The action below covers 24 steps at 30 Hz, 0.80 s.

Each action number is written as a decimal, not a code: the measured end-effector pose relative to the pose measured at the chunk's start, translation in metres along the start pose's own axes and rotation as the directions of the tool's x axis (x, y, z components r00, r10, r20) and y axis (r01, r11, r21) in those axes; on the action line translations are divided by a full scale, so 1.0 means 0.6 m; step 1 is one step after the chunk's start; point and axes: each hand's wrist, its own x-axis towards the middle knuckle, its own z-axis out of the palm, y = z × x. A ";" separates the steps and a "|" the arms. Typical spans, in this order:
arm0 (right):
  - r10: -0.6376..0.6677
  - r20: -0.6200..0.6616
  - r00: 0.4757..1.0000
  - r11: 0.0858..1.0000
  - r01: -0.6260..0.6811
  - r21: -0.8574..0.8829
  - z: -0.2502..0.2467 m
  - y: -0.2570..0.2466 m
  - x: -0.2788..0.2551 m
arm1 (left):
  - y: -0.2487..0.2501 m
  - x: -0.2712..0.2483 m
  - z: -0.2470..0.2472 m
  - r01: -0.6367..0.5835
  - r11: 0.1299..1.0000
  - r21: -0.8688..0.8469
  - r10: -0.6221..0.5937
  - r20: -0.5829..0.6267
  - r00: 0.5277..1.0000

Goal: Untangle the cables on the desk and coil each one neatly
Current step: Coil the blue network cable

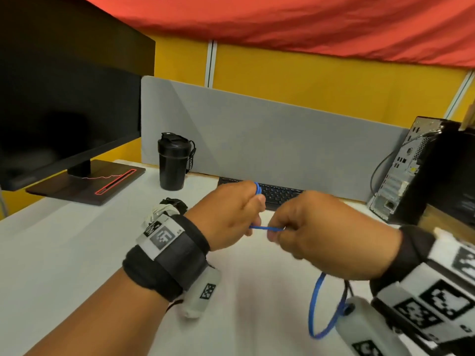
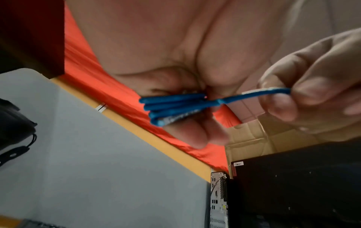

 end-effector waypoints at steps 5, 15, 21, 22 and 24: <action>0.068 -0.201 0.977 0.997 -0.076 -0.032 -0.064 0.038 0.020 | 0.003 -0.002 -0.013 0.162 0.967 -0.197 -0.118 0.216 0.969; 0.229 -0.285 0.931 0.878 -0.071 0.473 -0.010 0.070 0.065 | 0.022 -0.005 -0.039 0.126 0.232 -0.965 0.083 0.149 0.985; 0.138 -0.151 0.979 0.923 -0.072 0.378 0.067 0.022 0.056 | 0.021 0.007 -0.037 -0.048 -0.046 -0.998 -0.093 -0.044 0.995; 0.110 -0.106 0.988 0.946 -0.072 0.316 0.076 0.012 0.051 | 0.019 0.009 -0.037 -0.105 0.027 -0.994 -0.142 -0.108 0.984; 0.091 -0.003 0.996 0.957 -0.086 0.278 0.084 -0.006 0.038 | 0.015 0.014 -0.033 -0.165 0.338 -0.927 -0.197 -0.241 0.950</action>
